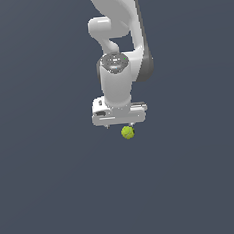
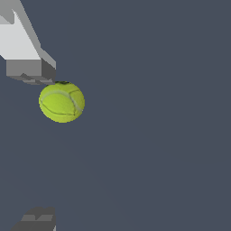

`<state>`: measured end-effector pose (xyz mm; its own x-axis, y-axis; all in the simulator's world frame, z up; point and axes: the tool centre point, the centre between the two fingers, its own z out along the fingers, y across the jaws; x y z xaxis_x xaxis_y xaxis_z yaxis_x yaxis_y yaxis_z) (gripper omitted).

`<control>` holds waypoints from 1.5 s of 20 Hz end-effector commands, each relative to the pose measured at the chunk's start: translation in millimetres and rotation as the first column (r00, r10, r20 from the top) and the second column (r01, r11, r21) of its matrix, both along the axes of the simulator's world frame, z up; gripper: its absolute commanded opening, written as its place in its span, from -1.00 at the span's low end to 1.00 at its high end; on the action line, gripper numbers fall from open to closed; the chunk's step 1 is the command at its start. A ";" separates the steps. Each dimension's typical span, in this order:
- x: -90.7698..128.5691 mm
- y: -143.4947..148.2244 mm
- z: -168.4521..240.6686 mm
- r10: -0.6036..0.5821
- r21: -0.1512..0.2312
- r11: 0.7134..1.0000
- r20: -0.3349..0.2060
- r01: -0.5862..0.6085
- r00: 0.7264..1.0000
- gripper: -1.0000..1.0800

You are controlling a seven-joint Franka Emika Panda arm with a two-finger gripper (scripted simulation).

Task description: Pick up the object and move it to a goal position.

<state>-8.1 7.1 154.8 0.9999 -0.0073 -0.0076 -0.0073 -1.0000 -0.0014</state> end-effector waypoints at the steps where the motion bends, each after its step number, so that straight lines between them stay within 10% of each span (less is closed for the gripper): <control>1: 0.4 -1.8 0.2 0.001 -0.003 1.000 0.001 -0.001 1.000 0.92; 30: -36.5 40.1 -60.0 -0.312 -0.001 0.950 0.007 0.312 0.950 0.92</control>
